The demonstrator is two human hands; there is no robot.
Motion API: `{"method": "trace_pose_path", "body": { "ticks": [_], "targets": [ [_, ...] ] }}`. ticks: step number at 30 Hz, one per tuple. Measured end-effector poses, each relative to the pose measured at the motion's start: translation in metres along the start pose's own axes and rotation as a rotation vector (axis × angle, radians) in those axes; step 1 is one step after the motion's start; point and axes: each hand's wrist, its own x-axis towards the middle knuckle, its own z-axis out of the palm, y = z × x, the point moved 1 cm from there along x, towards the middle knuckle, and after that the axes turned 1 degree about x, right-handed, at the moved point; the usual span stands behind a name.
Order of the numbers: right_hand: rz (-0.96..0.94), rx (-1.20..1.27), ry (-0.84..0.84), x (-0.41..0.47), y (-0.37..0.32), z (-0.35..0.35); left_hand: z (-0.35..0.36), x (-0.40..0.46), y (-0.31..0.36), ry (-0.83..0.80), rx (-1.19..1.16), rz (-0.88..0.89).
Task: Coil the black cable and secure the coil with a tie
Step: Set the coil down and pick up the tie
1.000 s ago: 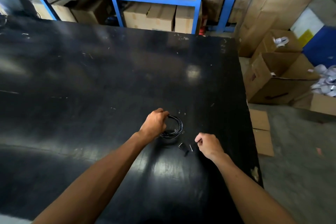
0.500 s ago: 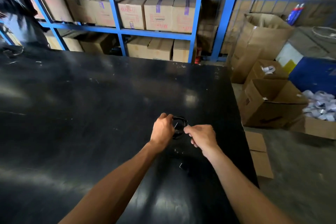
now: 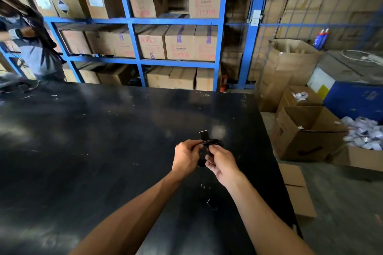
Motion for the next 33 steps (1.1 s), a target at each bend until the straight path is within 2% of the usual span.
{"method": "trace_pose_path", "body": {
  "ticks": [7,13,16,20,23,28,33],
  "targets": [
    [-0.059,-0.09,-0.036,0.0,-0.001,-0.001,0.0,0.012,0.0,-0.081,-0.201,-0.309],
    [-0.088,-0.183,-0.075,0.003,-0.006,-0.003,-0.001,0.015,0.007,-0.254,-0.489,-0.47],
    [-0.091,-0.229,-0.073,0.002,-0.008,-0.007,0.001,0.014,0.006,-0.269,-0.552,-0.482],
    [-0.157,-0.354,-0.052,0.003,-0.012,-0.008,-0.001,0.015,-0.001,-0.209,-0.549,-0.422],
    [-0.251,-0.463,0.033,0.0,-0.02,-0.006,0.0,0.014,-0.009,-0.164,-0.361,-0.335],
    [-0.333,-0.26,0.117,-0.011,-0.03,0.0,0.006,0.004,-0.002,-0.078,-0.117,-0.083],
    [-0.233,-0.127,0.044,-0.016,-0.042,0.002,0.001,0.002,-0.001,0.053,0.198,0.289]
  ]
}}
